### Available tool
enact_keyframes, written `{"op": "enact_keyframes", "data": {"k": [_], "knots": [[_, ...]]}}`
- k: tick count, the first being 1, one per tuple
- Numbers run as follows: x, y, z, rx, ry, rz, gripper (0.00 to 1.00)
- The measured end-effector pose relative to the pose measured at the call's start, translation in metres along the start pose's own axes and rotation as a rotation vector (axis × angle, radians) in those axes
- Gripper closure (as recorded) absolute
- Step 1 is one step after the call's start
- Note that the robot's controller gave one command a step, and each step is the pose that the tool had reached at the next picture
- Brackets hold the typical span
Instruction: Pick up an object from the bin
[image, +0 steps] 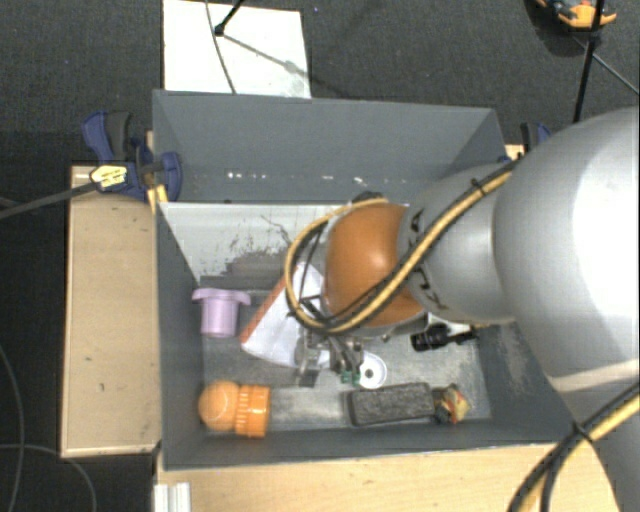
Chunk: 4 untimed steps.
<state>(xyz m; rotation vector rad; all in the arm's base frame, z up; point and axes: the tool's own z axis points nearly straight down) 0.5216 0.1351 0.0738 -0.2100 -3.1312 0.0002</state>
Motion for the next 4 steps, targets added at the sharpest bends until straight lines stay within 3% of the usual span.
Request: {"op": "enact_keyframes", "data": {"k": [1, 2, 3, 4], "knots": [[-0.001, 0.000, -0.001, -0.001, -0.001, 0.002, 1.00], [-0.008, -0.001, -0.044, 0.002, 0.004, 0.000, 1.00], [-0.024, 0.001, -0.068, -0.005, -0.016, -0.011, 1.00], [-0.008, -0.002, -0.157, -0.001, -0.005, -0.034, 1.00]]}}
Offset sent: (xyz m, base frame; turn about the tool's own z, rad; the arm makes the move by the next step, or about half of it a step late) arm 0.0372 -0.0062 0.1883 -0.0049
